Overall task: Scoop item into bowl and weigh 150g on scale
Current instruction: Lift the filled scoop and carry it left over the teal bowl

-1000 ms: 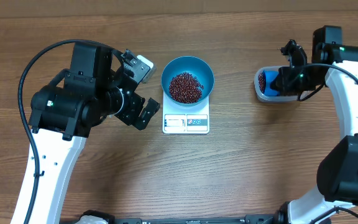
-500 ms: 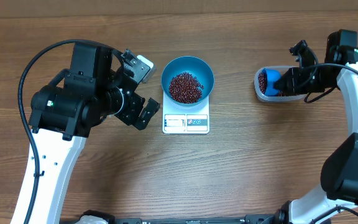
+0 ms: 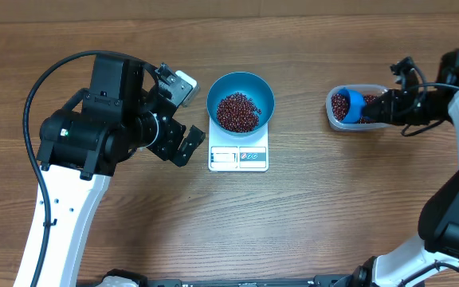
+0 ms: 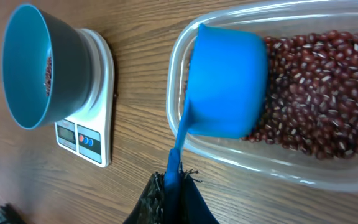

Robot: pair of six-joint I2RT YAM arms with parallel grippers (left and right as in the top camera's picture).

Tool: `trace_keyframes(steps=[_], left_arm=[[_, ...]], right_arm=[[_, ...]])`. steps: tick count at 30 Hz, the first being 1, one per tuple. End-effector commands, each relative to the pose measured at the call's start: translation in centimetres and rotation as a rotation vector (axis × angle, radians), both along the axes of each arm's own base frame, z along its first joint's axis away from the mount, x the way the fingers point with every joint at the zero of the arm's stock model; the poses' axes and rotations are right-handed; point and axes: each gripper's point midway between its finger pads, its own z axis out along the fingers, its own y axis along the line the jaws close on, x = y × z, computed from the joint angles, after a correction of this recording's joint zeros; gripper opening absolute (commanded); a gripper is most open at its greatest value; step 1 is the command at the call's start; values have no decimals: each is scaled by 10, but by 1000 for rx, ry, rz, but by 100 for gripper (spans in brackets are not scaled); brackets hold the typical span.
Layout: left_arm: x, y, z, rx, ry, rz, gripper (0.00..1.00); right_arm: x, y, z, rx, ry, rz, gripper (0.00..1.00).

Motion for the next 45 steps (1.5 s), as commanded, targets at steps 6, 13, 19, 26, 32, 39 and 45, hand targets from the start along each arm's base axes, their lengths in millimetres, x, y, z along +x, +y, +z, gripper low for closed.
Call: trace_keyframes(steps=[6,13,19,26,32,39,45], left_arm=[[0,-3,7,-11,-24,-22,100],[0,-3,7,-11,-24,-22,99],[0,-3,7,-11,-24,-22,100],[0,-3,7,-11,-24,-22,100],[0,-3,7,-11,-24,-22,100],[0,-3,7,-11,-24,-22,100],[0,-3,7,-11,-24,-22,100]], right_arm=[[0,9,8,91,-31,16,4],[-1,-6,8,100,-30,-29,4],[-5,-29,8,101,-30,-91,4],[-11,-49,11,185,-57,-161,4],[-11,-41,23,288,-121,-143,4],[-5,-19,67,510,-262,-90,4],[-10,23,100,534,-282,42,4]])
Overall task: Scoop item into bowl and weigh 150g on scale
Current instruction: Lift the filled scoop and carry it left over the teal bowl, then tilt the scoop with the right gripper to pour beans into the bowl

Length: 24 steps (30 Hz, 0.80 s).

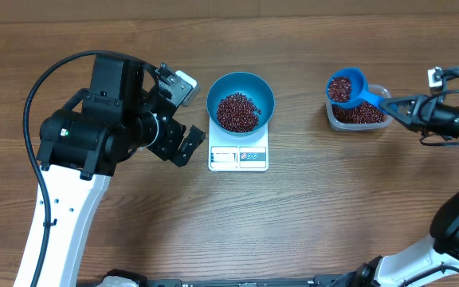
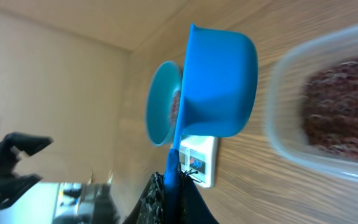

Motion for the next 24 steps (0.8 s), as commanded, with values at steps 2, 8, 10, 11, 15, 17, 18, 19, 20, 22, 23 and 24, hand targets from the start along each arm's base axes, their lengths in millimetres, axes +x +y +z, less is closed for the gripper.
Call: trace_keyframes(steps=[2,8,10,11,15,17,18,19,20,22,23,24], left_arm=[[0,-3,7,-11,-24,-22,100],[0,-3,7,-11,-24,-22,100],[0,-3,7,-11,-24,-22,100],[0,-3,7,-11,-24,-22,100],[0,-3,7,-11,-24,-22,100],[0,-3,7,-11,-24,-22,99],[0,-3,7,-11,-24,-22,100],[0,-3,7,-11,-24,-22,100],[0,-3,7,-11,-24,-22,100],[0,-3,7,-11,-24,-22,99],[0,-3,7,-11,-24,-22,100],[0,-3,7,-11,-24,-22,99]], right_arm=[[7,49,48,-3,-193,148,4],[10,133,62,-149,-265,368,4],[19,150,45,-266,-201,367,4],[23,160,37,-326,-188,371,4],[35,190,19,-509,-179,353,4],[39,197,17,-551,-190,343,4],[41,198,16,-563,-189,333,4],[41,198,16,-569,-191,329,4],[42,197,16,-569,-191,329,4],[42,196,15,-577,-182,319,4],[43,194,13,-589,-173,309,4],[43,195,13,-598,-173,310,4]])
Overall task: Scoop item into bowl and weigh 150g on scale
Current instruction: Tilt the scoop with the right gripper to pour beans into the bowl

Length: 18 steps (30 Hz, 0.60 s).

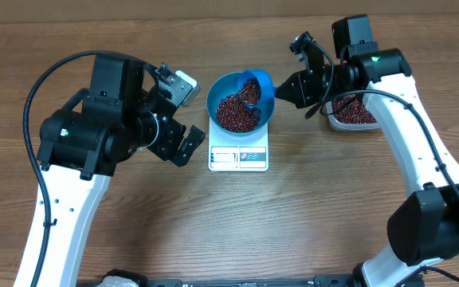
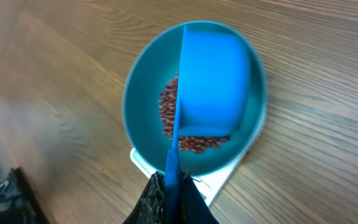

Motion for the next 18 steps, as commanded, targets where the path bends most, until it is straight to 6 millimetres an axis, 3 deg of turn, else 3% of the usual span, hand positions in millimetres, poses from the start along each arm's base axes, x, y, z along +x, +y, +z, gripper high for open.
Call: trace_keyframes(steps=[1,9,18], left_arm=[[0,-3,7,-11,-24,-22,100],[0,-3,7,-11,-24,-22,100],[0,-3,7,-11,-24,-22,100]], right_arm=[[5,-5,18,-33,-54,-45,4],[0,15,12,-127,-93,-12,4],[-8,21,27,-163,-168,33,4]])
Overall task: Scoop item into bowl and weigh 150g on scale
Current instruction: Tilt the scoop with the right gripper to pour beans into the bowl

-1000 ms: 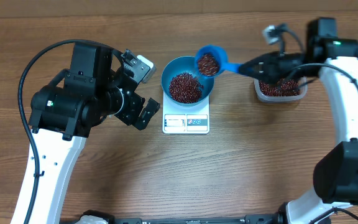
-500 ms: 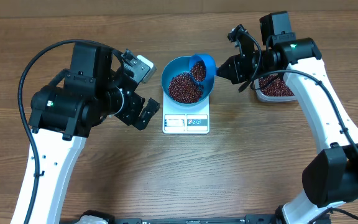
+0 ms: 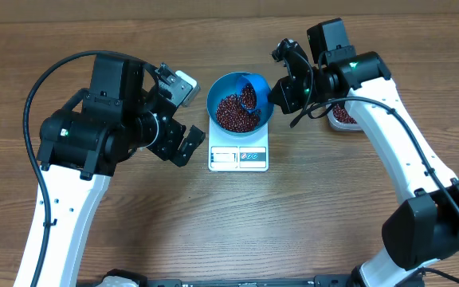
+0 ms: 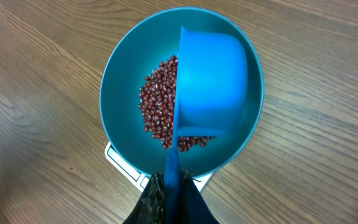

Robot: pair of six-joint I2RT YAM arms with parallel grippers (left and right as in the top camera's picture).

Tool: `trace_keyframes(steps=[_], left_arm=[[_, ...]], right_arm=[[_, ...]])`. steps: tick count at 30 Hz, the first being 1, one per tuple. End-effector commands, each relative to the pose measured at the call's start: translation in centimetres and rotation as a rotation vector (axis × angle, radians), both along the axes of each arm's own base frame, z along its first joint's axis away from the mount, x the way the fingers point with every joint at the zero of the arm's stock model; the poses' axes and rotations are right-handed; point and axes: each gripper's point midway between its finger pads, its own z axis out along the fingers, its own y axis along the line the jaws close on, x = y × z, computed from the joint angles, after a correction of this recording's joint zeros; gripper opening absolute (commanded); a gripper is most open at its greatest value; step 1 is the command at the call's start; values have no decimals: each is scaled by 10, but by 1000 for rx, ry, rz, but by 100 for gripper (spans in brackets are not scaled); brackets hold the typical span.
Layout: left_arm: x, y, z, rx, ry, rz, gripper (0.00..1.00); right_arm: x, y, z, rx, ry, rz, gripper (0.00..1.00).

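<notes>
A teal bowl [image 3: 240, 102] holding red beans [image 4: 157, 115] stands on the white scale [image 3: 238, 156]. My right gripper [image 4: 171, 193] is shut on the handle of a blue scoop [image 4: 211, 81], which is tipped on its side over the bowl [image 4: 120, 74], its cup hiding part of the beans. In the overhead view the scoop [image 3: 253, 92] sits over the bowl's right half. The clear bean container [image 3: 343, 115] is mostly hidden behind the right arm. My left gripper [image 3: 183, 115] hangs open left of the scale, holding nothing.
The left arm's black body [image 3: 106, 119] fills the table's left side. The scale's display and buttons [image 3: 238, 158] face the front edge. Bare wood table [image 3: 293, 215] lies in front of the scale.
The right gripper has shifted slightly left over the bowl, and the scoop is tipped further on its side. More beans show under the scoop. The left arm has not moved.
The scoop was first pressed into the beans in the clear container. It was then held up, full of beans, above that container. After that it was over the teal bowl, tilting, and now it lies tipped there with beans in the bowl.
</notes>
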Motion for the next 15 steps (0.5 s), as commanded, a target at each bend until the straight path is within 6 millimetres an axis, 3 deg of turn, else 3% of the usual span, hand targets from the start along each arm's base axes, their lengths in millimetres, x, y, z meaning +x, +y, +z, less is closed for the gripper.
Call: trace_keyframes(steps=[1,15], left_arm=[[0,-3,7,-11,-24,-22,100],[0,-3,7,-11,-24,-22,100]], right_arm=[[-3,3,38,-16,-127,31,4],[-15,17,29,-233,-204,74,4]])
